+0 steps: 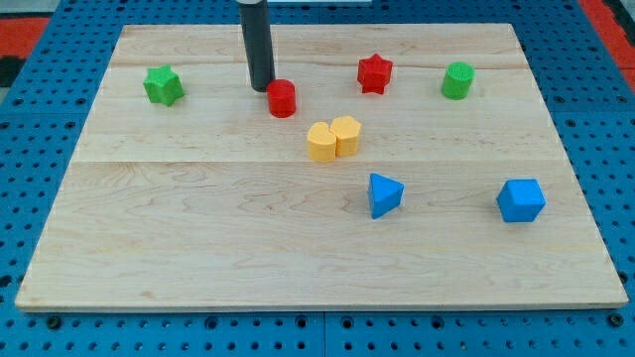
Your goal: Move the red circle closer to the yellow heart
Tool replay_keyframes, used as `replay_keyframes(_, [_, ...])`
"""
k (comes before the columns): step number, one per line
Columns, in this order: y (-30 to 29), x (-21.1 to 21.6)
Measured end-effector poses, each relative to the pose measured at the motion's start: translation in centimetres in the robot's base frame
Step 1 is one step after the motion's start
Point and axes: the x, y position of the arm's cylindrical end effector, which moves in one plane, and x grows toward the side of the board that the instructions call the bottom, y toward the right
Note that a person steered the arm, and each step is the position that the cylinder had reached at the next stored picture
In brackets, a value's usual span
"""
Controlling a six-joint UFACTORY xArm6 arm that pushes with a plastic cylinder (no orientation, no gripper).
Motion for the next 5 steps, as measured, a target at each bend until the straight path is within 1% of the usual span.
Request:
replay_keyframes(1, [1.0,1.9])
replay_keyframes(2, [3.3,3.6])
replay_keyframes(3, [4.0,4.0])
replay_keyframes(5, [4.4,-2.8])
